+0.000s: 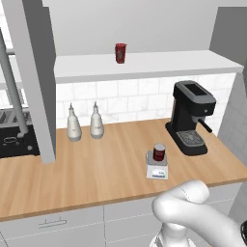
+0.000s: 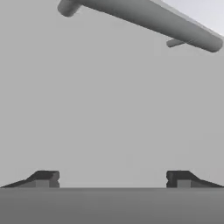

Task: Pick the canned food and place it on the digital scale for weighing, and close the cabinet.

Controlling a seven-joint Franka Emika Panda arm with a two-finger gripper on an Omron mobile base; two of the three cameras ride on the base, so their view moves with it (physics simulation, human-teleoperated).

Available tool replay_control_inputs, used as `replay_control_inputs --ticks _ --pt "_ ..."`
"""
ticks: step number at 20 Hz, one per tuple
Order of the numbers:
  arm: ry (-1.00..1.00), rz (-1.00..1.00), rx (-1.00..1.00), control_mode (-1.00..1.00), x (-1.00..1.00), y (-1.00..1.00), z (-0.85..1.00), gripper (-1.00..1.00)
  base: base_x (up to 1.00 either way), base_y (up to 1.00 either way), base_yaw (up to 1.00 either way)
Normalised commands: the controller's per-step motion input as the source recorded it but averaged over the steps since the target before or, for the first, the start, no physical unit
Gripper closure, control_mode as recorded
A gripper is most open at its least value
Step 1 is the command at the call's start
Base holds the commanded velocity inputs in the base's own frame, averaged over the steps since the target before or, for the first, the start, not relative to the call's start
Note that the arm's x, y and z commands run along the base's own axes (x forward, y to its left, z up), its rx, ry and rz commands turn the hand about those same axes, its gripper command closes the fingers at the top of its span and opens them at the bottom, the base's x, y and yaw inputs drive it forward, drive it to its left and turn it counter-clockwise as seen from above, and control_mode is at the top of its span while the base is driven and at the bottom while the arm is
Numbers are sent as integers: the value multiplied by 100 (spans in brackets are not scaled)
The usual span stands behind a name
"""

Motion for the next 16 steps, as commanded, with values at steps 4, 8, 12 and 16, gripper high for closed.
replay_control_inputs --ticks 4,8,12,16 --pt "11 -29 -13 -100 100 100 -2 -100 0 0 0" --pt "16 -25 -17 -100 100 100 -8 -100 0 0 0" --pt "14 -15 -12 -100 98 68 -3 -100 0 0 0" --pt "7 -9 -5 -100 85 37 0 -100 0 0 0"
